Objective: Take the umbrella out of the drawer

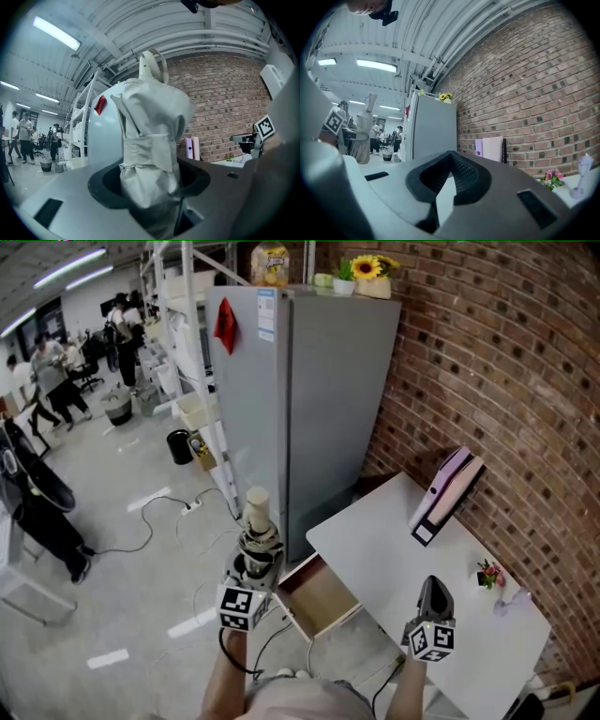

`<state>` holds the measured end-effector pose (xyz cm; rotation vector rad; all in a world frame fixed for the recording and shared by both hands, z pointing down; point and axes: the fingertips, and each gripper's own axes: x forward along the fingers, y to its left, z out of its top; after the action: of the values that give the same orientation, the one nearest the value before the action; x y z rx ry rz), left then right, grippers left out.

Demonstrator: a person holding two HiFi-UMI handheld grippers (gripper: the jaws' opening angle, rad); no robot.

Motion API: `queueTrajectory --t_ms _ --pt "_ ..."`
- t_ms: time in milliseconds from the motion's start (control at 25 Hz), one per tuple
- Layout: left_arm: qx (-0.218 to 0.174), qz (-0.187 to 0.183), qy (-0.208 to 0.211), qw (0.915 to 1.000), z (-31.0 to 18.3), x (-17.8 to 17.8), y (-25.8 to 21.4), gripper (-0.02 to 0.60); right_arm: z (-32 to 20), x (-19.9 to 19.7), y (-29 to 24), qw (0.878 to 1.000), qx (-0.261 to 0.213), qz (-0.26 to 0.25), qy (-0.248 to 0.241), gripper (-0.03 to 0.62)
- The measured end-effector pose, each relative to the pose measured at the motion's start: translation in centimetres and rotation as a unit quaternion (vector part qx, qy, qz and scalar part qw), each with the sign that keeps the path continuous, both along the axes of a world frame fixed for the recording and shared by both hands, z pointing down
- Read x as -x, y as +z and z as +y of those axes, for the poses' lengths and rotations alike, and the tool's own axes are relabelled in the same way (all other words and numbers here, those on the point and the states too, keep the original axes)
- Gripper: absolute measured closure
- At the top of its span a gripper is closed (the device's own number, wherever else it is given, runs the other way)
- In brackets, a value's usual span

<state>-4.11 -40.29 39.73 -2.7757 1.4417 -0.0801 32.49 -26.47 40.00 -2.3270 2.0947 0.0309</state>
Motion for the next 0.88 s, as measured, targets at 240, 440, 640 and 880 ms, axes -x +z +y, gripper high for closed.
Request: queueTrajectory --t_ms 240,440,640,880 --pt "0.003 0.0 0.006 1.0 -0.1 -0.1 0.2 0.302 -0.2 0.5 0.5 1.0 0.003 -0.003 -0.003 0.577" --pt "0.002 -0.01 0.009 0.9999 -0.1 -0.3 0.2 0.302 -0.3 0.9 0.4 1.0 0.005 -0.006 -0.005 0.577" --pt "0.009 -0.013 0.004 0.9999 0.1 -0.1 0.7 0.302 -0.5 1.3 0.4 1.0 0.007 -0.004 -0.014 0.577" --pt "0.01 -0.008 0.006 0.9999 0.6 -0.2 0.7 0.302 -0.6 1.8 0.4 1.0 0.009 -0.004 -0.022 0.577"
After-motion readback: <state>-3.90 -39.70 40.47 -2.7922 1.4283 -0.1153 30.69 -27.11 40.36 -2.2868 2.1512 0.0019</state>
